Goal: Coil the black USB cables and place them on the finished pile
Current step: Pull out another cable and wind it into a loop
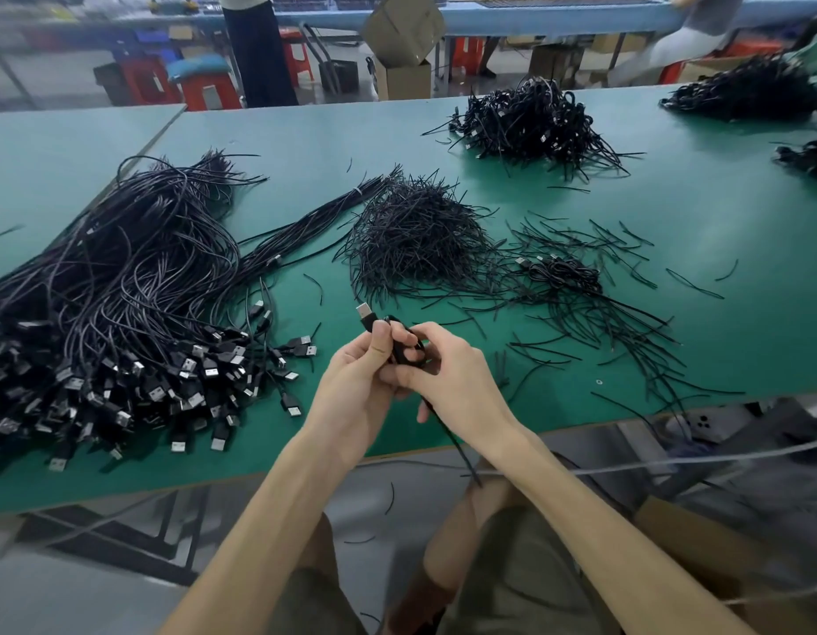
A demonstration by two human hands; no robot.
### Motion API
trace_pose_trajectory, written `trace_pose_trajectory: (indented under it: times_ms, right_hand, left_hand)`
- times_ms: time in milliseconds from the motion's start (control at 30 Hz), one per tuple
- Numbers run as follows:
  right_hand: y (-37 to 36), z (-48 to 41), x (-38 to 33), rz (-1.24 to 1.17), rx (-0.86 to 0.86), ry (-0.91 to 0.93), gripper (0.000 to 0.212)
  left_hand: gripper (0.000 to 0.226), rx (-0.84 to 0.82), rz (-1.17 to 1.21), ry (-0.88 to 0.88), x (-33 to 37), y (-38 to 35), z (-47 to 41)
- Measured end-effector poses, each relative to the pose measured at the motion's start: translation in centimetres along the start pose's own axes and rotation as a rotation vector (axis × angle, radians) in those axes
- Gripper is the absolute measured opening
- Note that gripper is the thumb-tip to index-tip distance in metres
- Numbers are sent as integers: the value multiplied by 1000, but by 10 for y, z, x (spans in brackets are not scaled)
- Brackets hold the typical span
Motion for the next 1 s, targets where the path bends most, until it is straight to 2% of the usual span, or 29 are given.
trace_pose_trajectory:
  times_ms: [200,367,500,700,867,1000]
  right_hand:
    - [-7,4,10,218,-33,-29,8]
    - [-8,7,14,332,-45,13,14]
    - [-1,6,11,330,-1,59,15]
    - [-2,8,14,154,-130,-35,36]
    - [8,7,14,189,-34,-10,18]
    - [12,5,14,350,-18,19,17]
  left_hand:
    - [30,16,-62,41,-5,10,2]
    - [31,125,-450,-43,9,15,0]
    - [28,184,-733,-99,17,20,0]
    - [26,198,-625,-69,13,25,3]
    - [23,168,-595,-51,12,20,1]
    - [16,229,-552,13,9,30,-1]
Point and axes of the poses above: each hand's wrist, its own z-axis away from the middle knuckle, its own y-axis out of the back of the hand, x = y × z, the point moved 6 cm from there along -z, towards the middle knuckle, and after that the axes turned 10 degrees about y, right-handed, at the moved point
